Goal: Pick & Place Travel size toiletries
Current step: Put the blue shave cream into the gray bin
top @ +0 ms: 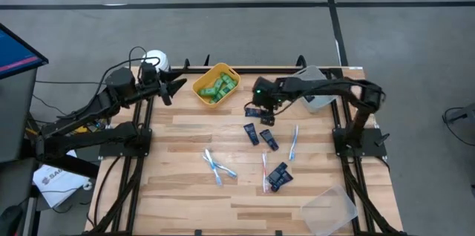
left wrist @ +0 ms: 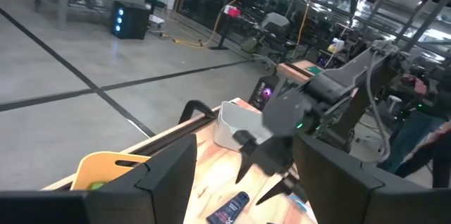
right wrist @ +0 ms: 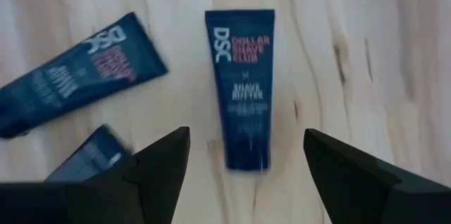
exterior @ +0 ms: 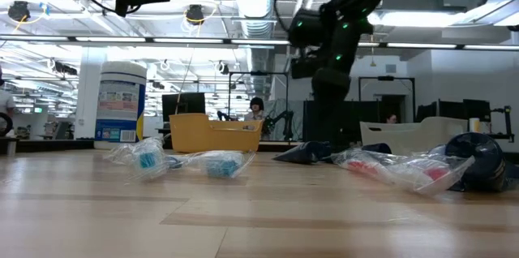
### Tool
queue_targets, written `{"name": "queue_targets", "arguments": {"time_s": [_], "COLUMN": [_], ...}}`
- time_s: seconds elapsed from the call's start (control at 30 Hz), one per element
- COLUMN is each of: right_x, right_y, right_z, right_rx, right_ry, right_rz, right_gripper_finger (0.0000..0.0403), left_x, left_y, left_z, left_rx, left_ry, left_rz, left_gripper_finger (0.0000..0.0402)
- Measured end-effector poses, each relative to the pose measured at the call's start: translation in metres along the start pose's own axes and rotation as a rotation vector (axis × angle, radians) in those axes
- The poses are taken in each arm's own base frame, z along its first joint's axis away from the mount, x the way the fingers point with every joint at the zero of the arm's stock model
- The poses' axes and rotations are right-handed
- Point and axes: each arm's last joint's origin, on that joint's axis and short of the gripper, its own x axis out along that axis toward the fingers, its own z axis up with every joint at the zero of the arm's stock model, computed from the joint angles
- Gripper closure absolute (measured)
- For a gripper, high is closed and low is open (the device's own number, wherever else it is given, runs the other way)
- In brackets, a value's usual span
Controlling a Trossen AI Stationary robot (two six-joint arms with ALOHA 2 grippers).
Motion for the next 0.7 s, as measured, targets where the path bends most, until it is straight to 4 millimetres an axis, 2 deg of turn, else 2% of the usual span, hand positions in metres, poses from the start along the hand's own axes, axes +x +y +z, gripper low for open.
{"name": "queue_targets", "arguments": {"time_s": [0.13, 0.33, 0.43, 0.53, 0.7], "right_x": [0.019, 0.047, 0.046, 0.046, 0.042], "right_y": [-0.004, -0.004, -0.004, -0.004, -0.008], "right_z": [0.009, 0.009, 0.009, 0.011, 0.008], "right_rx": [-0.021, -0.062, -0.055, -0.055, -0.035], "right_ry": [0.074, 0.215, 0.223, 0.198, 0.221], "right_rz": [0.014, 0.048, 0.045, 0.035, 0.037], "right_gripper_finger": [0.0132, 0.0133, 0.0141, 0.0170, 0.0253], "left_x": [0.000, 0.000, 0.000, 0.000, 0.000], "left_y": [0.000, -0.002, -0.002, -0.002, -0.002], "left_z": [0.000, -0.001, -0.001, -0.001, -0.001], "left_rx": [0.000, 0.000, -0.001, -0.015, -0.017], "left_ry": [0.003, 0.015, 0.022, 0.024, 0.024], "left_rz": [-0.007, -0.036, -0.053, -0.056, -0.056], "left_gripper_finger": [0.0169, 0.0169, 0.0169, 0.0169, 0.0169]}}
